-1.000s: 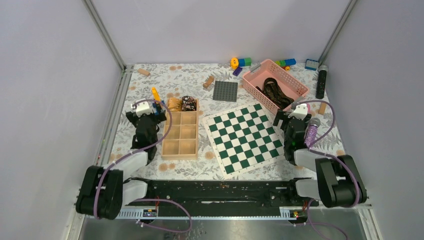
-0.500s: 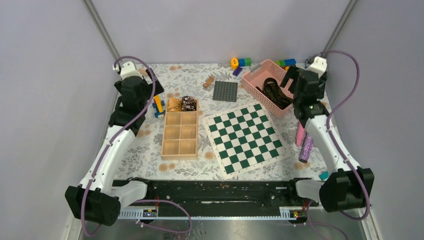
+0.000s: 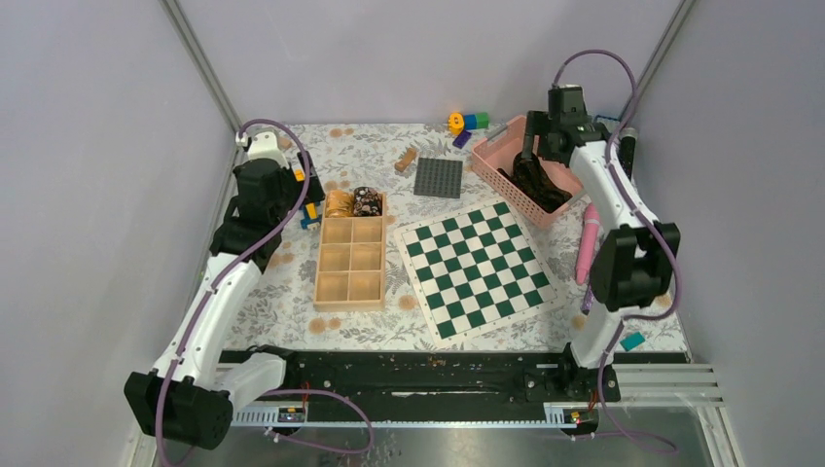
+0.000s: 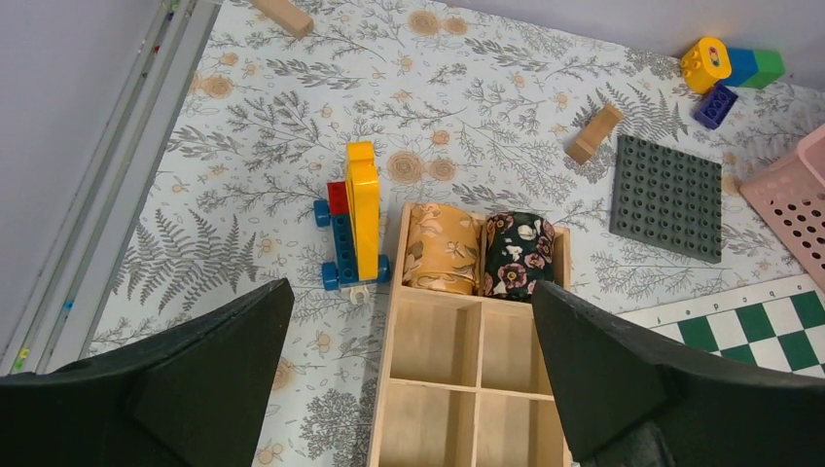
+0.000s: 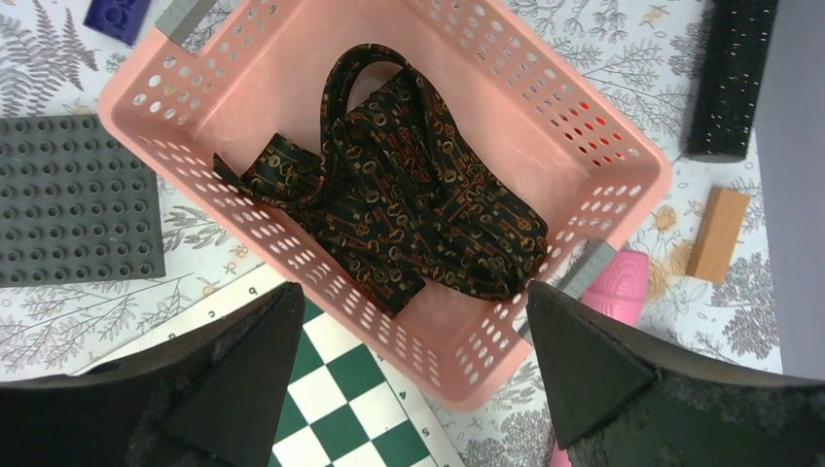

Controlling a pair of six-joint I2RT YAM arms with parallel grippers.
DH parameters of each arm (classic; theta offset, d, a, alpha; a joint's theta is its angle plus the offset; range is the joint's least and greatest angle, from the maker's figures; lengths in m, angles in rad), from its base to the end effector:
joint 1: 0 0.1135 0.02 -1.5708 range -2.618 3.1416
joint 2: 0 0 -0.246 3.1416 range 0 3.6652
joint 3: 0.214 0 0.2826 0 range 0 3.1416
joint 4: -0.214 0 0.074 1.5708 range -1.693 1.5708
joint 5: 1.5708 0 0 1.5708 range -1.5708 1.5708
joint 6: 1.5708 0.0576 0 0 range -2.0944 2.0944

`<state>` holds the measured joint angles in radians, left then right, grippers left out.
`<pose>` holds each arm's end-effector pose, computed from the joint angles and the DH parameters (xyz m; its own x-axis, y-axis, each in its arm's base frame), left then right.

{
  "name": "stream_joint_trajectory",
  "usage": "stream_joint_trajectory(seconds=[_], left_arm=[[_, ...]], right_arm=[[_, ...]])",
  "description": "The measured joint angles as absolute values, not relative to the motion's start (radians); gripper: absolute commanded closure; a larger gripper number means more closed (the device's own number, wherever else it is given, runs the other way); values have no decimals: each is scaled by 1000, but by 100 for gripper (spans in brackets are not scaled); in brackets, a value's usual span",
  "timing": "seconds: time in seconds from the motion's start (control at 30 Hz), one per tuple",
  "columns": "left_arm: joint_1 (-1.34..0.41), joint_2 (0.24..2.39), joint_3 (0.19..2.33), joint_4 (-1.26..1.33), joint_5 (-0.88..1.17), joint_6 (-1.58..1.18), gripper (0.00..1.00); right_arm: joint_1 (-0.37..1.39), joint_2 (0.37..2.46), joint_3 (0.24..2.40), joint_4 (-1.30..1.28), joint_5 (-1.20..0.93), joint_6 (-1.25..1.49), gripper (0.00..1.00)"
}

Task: Roll the ties
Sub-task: Pick up the tie from the bin.

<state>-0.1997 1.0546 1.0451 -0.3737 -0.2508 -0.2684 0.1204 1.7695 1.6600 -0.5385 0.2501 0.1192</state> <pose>0.2926 -0.0446 0.3363 -0.3445 -0.1924 -0.9189 -0.1294 0.9792 -0.1565 0.4515 0.0403 0.3058 -0.5855 0.0452 -0.8094 0.1502 0.9872 -0.0535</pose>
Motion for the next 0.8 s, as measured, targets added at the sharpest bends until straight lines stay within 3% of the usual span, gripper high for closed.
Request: stream_joint_trajectory(seconds=[0.23, 0.8], left_arm=[[-200, 1027, 1037, -372, -250, -250, 1], [-200, 1028, 1037, -372, -241, -243, 1]], right_arm=[[120, 1967, 1826, -640, 244, 90, 19], [95, 2267, 1945, -701, 241, 95, 34]])
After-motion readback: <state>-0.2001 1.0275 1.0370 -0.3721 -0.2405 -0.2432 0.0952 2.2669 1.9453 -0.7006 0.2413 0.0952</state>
